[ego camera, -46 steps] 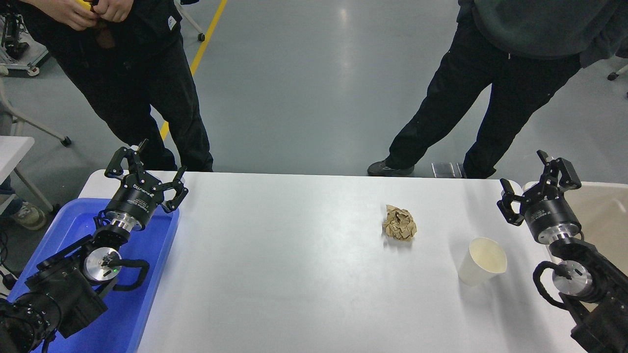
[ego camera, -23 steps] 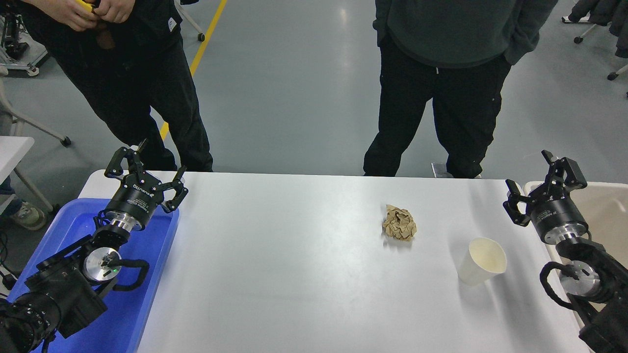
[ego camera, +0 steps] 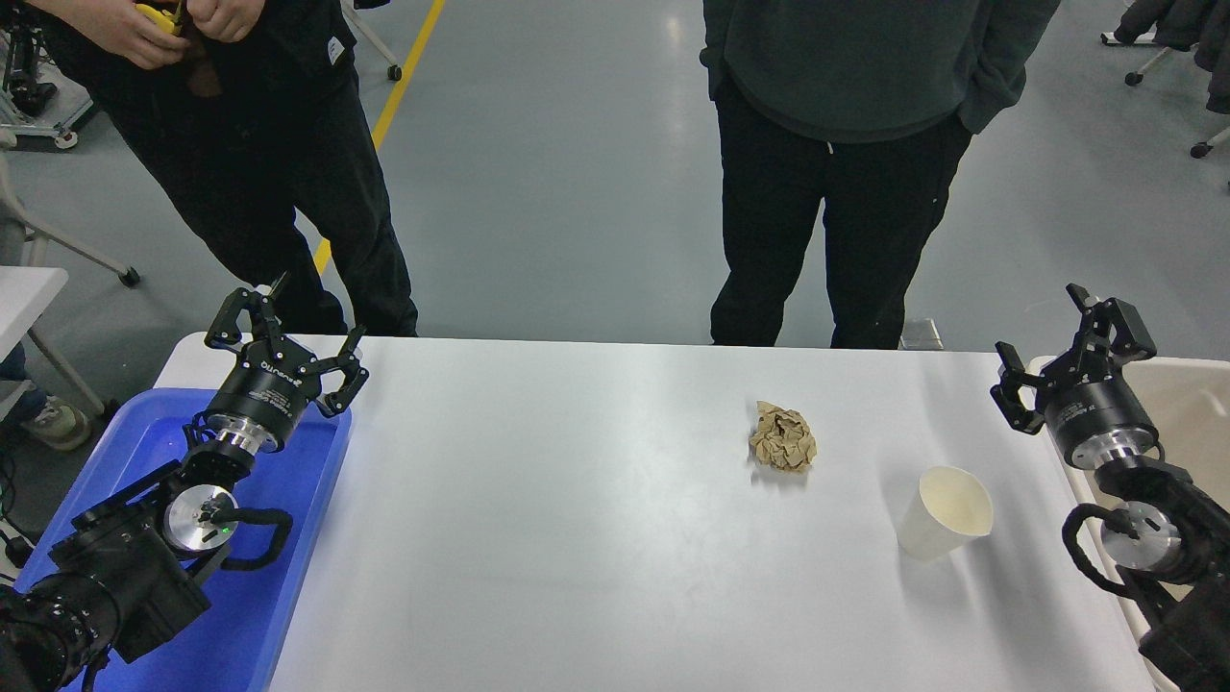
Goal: Dispose of the paper cup in the dustbin
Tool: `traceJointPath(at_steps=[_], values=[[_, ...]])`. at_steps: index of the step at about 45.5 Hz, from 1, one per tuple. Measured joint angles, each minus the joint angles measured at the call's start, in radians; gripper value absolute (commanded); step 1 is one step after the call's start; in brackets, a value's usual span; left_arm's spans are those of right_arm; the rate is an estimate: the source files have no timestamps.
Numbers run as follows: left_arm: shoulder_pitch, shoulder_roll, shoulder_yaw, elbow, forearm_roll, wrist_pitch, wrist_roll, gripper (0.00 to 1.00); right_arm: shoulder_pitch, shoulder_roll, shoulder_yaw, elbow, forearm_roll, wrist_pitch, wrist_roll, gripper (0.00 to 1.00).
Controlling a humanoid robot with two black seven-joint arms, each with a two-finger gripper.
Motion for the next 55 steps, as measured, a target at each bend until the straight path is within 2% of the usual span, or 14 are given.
traceJointPath(at_steps=[14,27,39,55], values=[[0.0,0.0,0.0,0.0,0.0,0.0,0.0,1.0,0.089,-0.106,-0.232,-0.026,-0.004,-0.002,0.0,0.99],[0.0,0.0,0.0,0.0,0.0,0.0,0.0,1.0,0.241,-0.227,-0.657,-0.027,-0.03,0.0,0.001,0.99],[0.0,0.0,0.0,0.0,0.0,0.0,0.0,1.0,0.408,-0.29,-1.069,-0.025,-0.203,0.002,0.003,0.99],[0.0,0.0,0.0,0.0,0.0,0.0,0.0,1.0,0.533,-0.332,-1.351,0.034,-0.429,0.002,0.007,0.99]])
